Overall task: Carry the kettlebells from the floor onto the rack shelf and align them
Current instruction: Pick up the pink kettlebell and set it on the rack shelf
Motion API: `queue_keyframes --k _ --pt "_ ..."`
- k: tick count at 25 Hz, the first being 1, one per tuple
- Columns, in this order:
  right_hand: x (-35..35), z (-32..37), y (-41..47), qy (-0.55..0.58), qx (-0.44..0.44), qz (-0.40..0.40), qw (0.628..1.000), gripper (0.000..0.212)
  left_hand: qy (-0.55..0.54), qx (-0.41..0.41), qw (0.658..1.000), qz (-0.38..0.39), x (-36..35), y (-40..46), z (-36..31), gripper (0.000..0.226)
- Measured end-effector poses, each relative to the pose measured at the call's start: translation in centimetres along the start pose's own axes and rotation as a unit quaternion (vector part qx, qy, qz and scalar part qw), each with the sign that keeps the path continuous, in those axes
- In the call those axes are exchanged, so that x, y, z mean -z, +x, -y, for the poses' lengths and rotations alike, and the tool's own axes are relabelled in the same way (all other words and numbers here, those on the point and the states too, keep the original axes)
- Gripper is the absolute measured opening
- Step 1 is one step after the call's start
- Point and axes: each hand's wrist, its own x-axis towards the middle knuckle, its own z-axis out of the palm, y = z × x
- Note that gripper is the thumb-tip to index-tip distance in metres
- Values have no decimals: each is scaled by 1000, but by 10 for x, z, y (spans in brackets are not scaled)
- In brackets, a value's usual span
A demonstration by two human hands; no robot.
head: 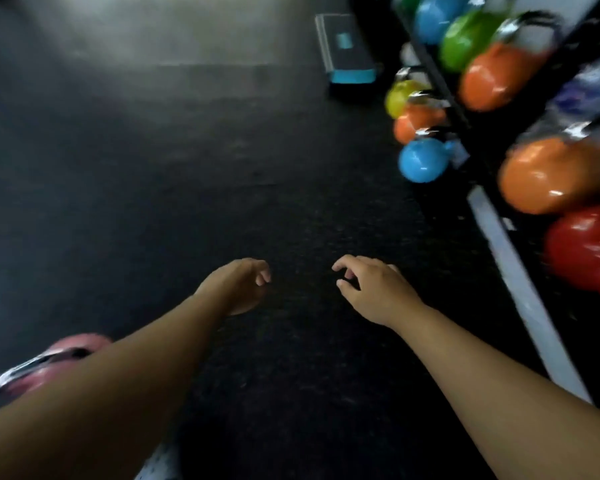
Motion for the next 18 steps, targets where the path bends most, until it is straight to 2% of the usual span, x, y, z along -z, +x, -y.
queue_keyframes --k 3,11,15,18 --pt "-59 111 53 -14 55 66 996 23 -40 79 996 -31 19 -67 133 15" --pt "-243 375 144 -50 137 212 966 23 -116 264 955 -63 22 -215 417 29" --pt "-338 460 170 -63 182 247 950 25 -147 309 937 -72 -11 -252 517 29" --pt "-406 490 187 -61 203 258 943 31 -160 318 930 -88 -47 -252 570 38"
